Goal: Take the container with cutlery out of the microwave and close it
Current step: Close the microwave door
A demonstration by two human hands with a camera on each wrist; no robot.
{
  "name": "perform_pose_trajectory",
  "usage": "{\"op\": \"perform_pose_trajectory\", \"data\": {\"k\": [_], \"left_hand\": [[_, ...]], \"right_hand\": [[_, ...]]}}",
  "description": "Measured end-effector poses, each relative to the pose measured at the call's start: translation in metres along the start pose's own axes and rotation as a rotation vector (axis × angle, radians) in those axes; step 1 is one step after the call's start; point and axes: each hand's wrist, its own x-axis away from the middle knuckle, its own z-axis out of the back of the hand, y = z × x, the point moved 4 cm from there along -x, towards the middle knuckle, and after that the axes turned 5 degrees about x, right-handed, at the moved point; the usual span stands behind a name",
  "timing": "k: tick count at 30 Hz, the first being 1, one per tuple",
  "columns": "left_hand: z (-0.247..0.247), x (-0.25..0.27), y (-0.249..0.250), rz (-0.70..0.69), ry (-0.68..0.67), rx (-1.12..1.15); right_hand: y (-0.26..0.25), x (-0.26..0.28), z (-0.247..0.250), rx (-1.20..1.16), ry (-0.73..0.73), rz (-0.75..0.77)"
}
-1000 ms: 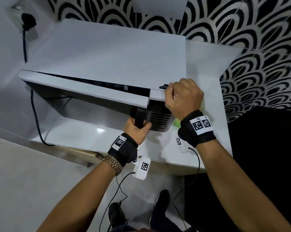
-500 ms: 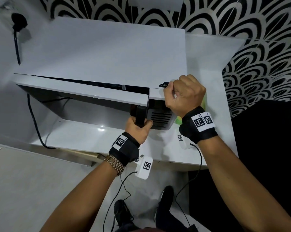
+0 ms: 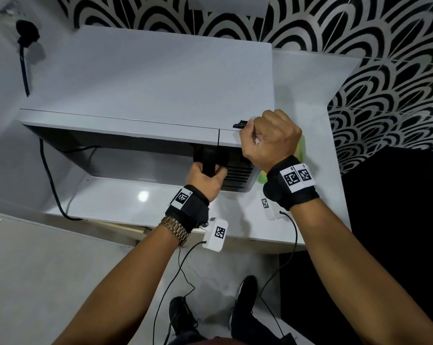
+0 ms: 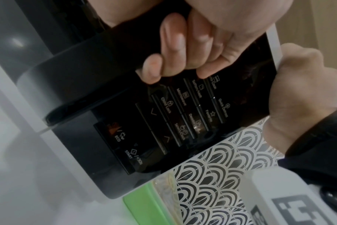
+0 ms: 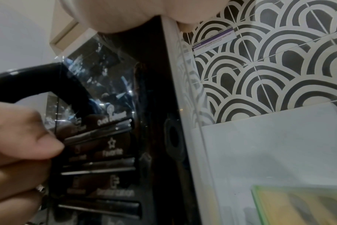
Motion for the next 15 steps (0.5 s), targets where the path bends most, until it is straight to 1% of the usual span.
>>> {"op": "perform_pose_trajectory", "data": {"k": [4,6,9,12,14,15], "left_hand": [[0.003,0.005,0.006,-0.004,-0.011,0.007],[0.006,0.009,0.014,-0.029,-0.054,-0.009],[0.012,0.013,0.020,-0.113,-0.196,-0.081],[0.021,0.020,0.026,-0.146,-0.344,-0.162],[0.027,0.023,0.028,-0.168,-0.406,-0.270],[0.031,0.024,0.028,-0.200,-0.428,-0.336]], "right_hand": [[-0.003,-0.004,0.002,-0.005,-0.059,-0.009],[-0.005,-0.006,0.004,-0.002,-0.093,-0.020],[-0.010,-0.007,0.006,0.030,-0.133,-0.071],[-0.015,-0.001,0.012,0.087,-0.157,-0.161],[-0.023,0.006,0.019,0.158,-0.156,-0.227],[-0.030,0.010,0.023,0.184,-0.153,-0.246]]}}
